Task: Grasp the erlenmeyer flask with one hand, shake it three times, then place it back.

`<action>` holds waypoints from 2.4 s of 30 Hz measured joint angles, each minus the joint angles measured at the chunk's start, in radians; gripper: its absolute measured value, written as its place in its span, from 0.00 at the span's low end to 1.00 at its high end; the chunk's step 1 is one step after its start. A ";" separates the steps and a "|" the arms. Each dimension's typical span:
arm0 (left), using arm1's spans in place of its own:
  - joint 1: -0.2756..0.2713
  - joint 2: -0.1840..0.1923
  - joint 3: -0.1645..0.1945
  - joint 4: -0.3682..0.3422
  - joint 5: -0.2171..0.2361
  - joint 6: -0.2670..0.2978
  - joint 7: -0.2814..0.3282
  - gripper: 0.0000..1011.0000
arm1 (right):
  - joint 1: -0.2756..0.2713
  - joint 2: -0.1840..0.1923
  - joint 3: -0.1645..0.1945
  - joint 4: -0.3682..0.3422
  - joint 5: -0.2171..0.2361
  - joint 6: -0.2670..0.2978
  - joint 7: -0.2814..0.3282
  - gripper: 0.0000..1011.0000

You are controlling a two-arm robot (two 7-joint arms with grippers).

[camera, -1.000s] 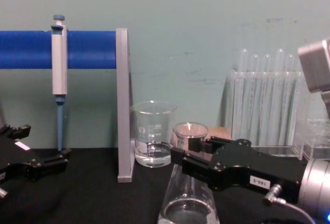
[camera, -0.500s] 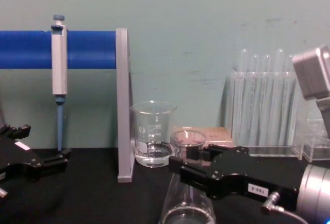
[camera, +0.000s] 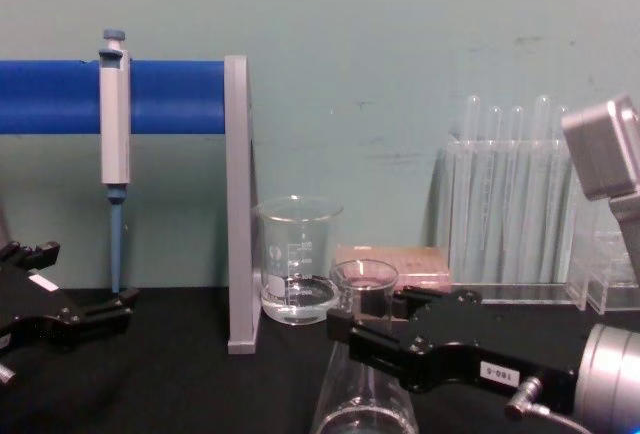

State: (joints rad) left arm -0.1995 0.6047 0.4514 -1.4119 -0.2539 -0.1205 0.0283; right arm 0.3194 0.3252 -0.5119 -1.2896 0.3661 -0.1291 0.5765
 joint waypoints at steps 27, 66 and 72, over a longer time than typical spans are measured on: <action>0.000 0.000 0.000 0.000 0.000 0.000 0.000 0.99 | 0.001 0.000 -0.001 -0.001 -0.005 0.008 -0.004 0.45; 0.000 0.000 0.000 0.000 0.000 0.000 0.000 0.99 | 0.000 0.000 -0.001 -0.001 -0.005 0.008 -0.004 0.99; 0.000 0.000 0.000 0.000 0.000 0.000 0.000 0.99 | 0.001 0.003 -0.003 -0.006 -0.005 0.017 -0.003 0.99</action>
State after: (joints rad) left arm -0.1995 0.6047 0.4514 -1.4120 -0.2539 -0.1205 0.0283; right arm 0.3200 0.3282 -0.5145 -1.2959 0.3607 -0.1125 0.5730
